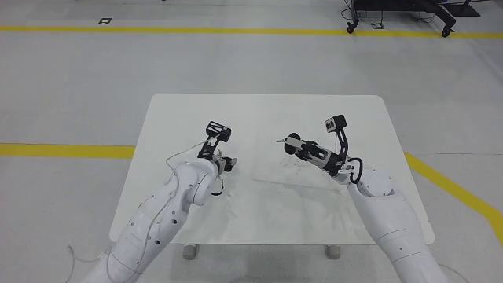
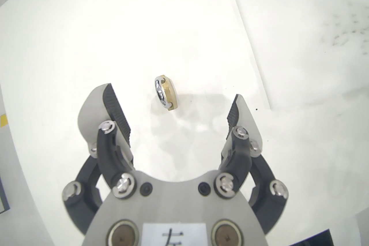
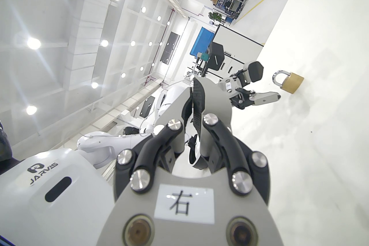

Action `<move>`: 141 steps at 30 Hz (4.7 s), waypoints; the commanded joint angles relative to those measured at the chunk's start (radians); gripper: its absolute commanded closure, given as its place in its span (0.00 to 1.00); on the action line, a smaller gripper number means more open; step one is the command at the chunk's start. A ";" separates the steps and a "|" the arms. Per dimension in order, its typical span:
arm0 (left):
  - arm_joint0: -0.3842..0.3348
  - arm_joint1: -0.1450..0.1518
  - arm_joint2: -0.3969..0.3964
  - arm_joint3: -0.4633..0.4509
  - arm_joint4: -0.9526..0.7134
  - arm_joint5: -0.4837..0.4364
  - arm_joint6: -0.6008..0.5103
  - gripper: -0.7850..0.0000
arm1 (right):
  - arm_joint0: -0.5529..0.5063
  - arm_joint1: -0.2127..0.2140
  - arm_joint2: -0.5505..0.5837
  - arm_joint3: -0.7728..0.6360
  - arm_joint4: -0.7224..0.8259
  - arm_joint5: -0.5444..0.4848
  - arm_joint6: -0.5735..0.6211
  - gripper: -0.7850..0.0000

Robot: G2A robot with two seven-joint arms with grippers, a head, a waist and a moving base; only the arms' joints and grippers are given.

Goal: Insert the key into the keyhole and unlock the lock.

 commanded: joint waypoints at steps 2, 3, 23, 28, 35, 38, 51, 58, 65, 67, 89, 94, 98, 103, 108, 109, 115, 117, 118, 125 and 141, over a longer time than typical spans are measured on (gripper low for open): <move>-0.015 -0.007 -0.001 0.025 -0.004 0.027 -0.013 0.41 | 0.000 0.000 0.000 0.000 0.000 0.000 0.000 1.00; -0.022 -0.011 0.001 0.033 -0.005 0.039 -0.021 0.42 | 0.000 0.000 0.000 0.000 0.000 0.000 0.000 1.00; -0.010 -0.029 -0.021 0.058 -0.040 0.112 0.008 0.24 | 0.000 0.000 0.000 0.000 0.000 0.000 0.000 1.00; -0.019 -0.041 -0.005 0.094 -0.044 0.115 0.017 0.49 | 0.000 0.000 0.000 0.000 0.000 0.000 0.000 1.00; -0.031 -0.054 -0.005 0.121 -0.044 0.128 0.028 0.56 | 0.000 0.000 0.000 0.000 0.000 0.000 0.000 1.00; -0.034 -0.058 -0.007 0.133 -0.045 0.127 0.030 0.59 | 0.000 0.000 0.000 0.000 0.000 0.000 0.000 1.00; -0.021 -0.066 -0.006 0.111 0.049 0.112 0.039 1.00 | 0.000 0.000 0.000 0.000 0.000 0.000 0.000 1.00; 0.004 -0.068 -0.071 0.093 -0.072 0.061 0.071 1.00 | 0.000 0.000 0.000 0.000 0.000 0.000 0.000 1.00; 0.076 -0.057 -0.225 0.045 -0.344 -0.142 0.267 1.00 | 0.000 0.000 0.000 0.000 0.000 0.000 0.000 1.00; 0.104 -0.051 -0.235 0.012 -0.274 -0.183 0.364 1.00 | 0.000 0.000 0.000 0.000 0.000 0.000 0.000 1.00; -0.030 -0.086 -0.325 0.298 -1.171 -0.195 0.028 1.00 | 0.088 -0.057 -0.196 0.049 -0.093 -0.025 -0.283 1.00; -0.051 -0.089 -0.323 0.331 -1.218 -0.185 0.003 1.00 | 0.083 -0.059 -0.202 0.033 -0.126 -0.014 -0.327 1.00; -0.051 -0.089 -0.323 0.331 -1.218 -0.185 0.003 1.00 | 0.083 -0.059 -0.202 0.033 -0.126 -0.014 -0.327 1.00; -0.037 -0.101 -0.349 0.377 -1.453 -0.128 -0.025 1.00 | 0.075 -0.060 -0.204 0.019 -0.133 0.009 -0.340 1.00; -0.072 -0.123 -0.353 0.505 -1.701 -0.065 -0.035 1.00 | 0.056 -0.056 -0.189 -0.029 -0.206 0.057 -0.427 1.00; -0.080 -0.126 -0.346 0.519 -1.720 -0.064 -0.038 1.00 | 0.049 -0.056 -0.188 -0.048 -0.227 0.065 -0.448 1.00; -0.105 -0.135 -0.316 0.547 -1.728 -0.117 -0.032 1.00 | -0.004 -0.059 -0.209 -0.174 -0.436 0.168 -0.644 1.00; -0.104 -0.135 -0.316 0.543 -1.724 -0.141 -0.025 1.00 | -0.013 -0.062 -0.224 -0.192 -0.486 0.195 -0.695 1.00; -0.100 -0.134 -0.317 0.536 -1.718 -0.159 -0.018 1.00 | -0.017 -0.066 -0.234 -0.200 -0.512 0.218 -0.730 1.00; -0.077 -0.128 -0.340 0.510 -1.738 -0.186 -0.004 1.00 | -0.021 -0.075 -0.254 -0.223 -0.554 0.262 -0.795 1.00; -0.082 -0.121 -0.327 0.475 -1.716 -0.052 0.003 1.00 | -0.038 -0.071 -0.224 -0.250 -0.510 0.154 -0.767 1.00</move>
